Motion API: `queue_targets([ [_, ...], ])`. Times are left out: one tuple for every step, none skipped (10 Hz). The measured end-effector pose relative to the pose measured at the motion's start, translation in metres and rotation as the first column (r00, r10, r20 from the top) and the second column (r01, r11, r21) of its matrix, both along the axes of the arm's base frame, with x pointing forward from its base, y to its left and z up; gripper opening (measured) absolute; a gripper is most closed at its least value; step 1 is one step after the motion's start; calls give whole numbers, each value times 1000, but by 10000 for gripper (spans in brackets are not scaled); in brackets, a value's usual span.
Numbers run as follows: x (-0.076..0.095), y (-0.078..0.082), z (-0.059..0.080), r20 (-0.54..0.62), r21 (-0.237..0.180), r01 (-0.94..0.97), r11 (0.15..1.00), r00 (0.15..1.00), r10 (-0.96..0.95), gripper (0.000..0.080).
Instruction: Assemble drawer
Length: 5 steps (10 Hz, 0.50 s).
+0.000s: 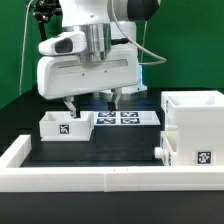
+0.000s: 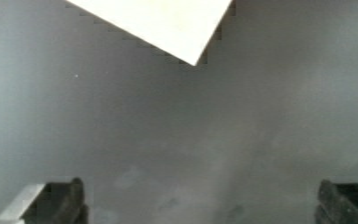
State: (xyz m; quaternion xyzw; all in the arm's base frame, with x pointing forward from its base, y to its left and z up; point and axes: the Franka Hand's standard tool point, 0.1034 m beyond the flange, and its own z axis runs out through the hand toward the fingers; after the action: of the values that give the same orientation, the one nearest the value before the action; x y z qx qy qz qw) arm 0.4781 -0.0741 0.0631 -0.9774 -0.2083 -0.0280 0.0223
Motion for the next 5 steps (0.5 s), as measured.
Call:
queue_targets([
  [0,1,0,-3,4,62,998,998,-62,649],
  [0,0,0,-6,7,103,995,995,-103,649],
  [-4,0,0,-11,9,275,961,961,-275,649],
  [-8,1,-1,-19,4,353,936,935,-353,649],
  [-11,1,-1,-39,-1,453,892,891,-452,649],
])
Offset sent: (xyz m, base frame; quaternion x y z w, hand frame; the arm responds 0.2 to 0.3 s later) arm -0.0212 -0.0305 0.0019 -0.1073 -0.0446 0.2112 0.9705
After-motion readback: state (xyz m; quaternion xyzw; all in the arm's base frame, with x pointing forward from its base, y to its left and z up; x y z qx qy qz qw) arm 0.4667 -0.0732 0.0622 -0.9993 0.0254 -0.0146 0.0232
